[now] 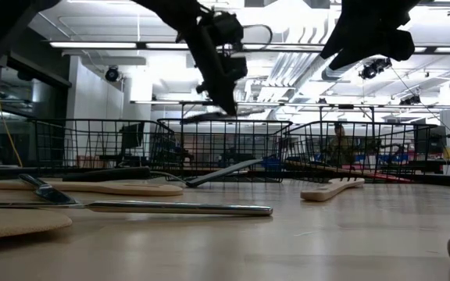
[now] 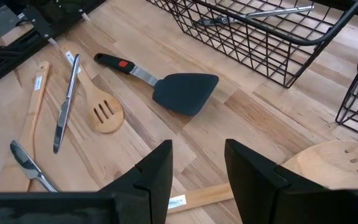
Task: Pick & Place Kitchen Items
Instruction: Put the silver table knife into the middle mesh basket
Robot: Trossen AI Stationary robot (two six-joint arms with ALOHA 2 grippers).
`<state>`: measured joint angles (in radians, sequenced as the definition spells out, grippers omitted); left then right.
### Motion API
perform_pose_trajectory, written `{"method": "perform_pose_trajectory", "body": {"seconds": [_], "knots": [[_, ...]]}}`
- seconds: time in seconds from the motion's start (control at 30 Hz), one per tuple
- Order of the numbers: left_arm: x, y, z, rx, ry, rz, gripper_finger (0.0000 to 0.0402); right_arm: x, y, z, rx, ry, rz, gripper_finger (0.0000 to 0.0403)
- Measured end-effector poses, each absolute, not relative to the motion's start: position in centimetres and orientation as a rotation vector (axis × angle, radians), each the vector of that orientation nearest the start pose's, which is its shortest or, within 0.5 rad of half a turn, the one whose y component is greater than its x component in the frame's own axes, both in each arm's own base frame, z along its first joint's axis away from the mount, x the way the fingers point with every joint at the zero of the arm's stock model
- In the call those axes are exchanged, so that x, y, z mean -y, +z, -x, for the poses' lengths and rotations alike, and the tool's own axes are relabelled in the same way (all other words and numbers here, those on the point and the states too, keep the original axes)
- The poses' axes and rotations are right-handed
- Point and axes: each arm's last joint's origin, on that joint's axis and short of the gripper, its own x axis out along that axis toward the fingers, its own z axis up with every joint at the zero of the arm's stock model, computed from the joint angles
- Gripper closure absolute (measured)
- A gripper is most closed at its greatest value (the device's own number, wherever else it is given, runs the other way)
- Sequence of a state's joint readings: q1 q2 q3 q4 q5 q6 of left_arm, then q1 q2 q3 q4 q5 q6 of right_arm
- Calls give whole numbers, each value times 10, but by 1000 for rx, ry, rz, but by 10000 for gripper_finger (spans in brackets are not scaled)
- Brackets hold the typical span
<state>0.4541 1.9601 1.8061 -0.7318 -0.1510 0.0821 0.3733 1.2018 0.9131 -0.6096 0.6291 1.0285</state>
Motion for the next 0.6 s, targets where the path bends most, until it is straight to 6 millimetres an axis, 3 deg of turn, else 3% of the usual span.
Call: {"method": "perform_pose_trajectory", "body": {"seconds": [0.3,0.6], "knots": [[-206,266,-393,-969,481,122,398,-70,266,-224,-574,-597,-537,265],[-212,254,-397,-972,451,149,398,-69,266,-223,-576,-599,-535,265]]}}
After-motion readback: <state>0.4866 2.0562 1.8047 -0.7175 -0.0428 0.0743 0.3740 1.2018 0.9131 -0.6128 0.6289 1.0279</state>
